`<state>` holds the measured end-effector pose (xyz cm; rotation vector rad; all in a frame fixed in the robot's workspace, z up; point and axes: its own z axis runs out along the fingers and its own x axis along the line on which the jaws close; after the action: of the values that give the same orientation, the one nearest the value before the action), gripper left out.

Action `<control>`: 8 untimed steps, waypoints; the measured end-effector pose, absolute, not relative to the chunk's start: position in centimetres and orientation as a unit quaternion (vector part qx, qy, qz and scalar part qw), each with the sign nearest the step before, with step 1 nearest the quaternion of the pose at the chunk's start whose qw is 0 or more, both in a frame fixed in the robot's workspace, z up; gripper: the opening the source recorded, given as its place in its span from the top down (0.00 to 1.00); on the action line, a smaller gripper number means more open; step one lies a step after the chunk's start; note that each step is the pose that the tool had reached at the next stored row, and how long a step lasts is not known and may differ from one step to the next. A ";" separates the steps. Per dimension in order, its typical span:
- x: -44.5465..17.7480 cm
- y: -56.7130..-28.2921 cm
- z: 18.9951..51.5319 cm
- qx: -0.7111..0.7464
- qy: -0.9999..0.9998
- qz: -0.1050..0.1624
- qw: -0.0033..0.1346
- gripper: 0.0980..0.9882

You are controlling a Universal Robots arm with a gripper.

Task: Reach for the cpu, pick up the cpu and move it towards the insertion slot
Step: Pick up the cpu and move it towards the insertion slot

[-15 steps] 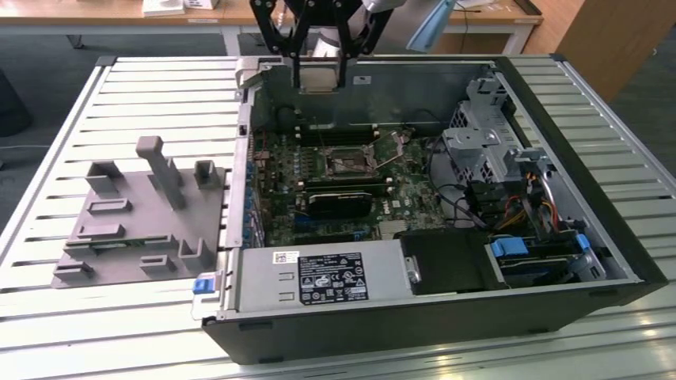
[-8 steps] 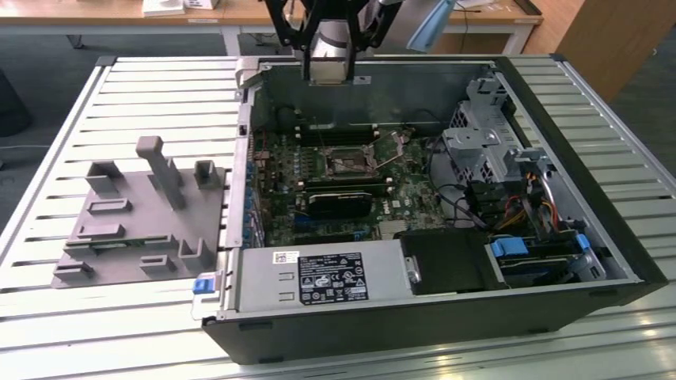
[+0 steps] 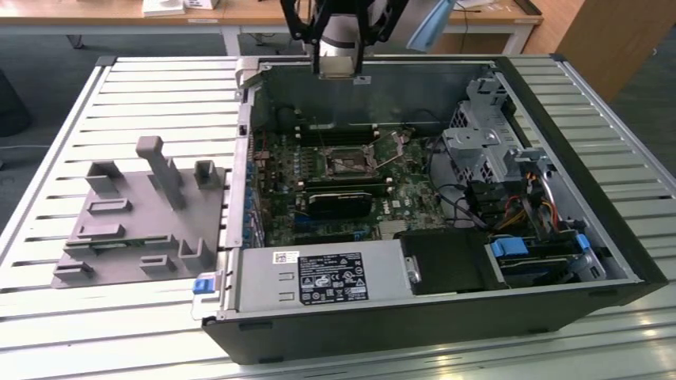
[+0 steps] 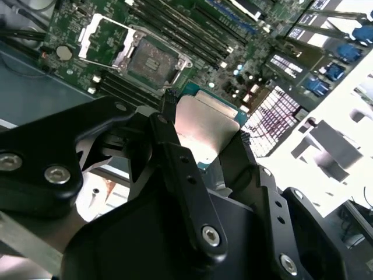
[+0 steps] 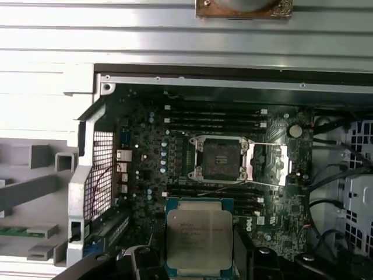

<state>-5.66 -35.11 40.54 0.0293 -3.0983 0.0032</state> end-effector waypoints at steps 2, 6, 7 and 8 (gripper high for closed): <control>-5.3 -34.9 40.5 0.009 -1.000 0.001 0.022 0.50; -4.5 -34.4 40.4 0.009 -1.000 0.001 0.022 0.50; -4.3 -34.2 40.4 0.009 -1.000 0.001 0.022 0.50; -4.2 -34.1 40.4 0.009 -1.000 0.001 0.022 0.50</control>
<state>-4.15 -34.08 40.35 0.0293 -3.0983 0.0032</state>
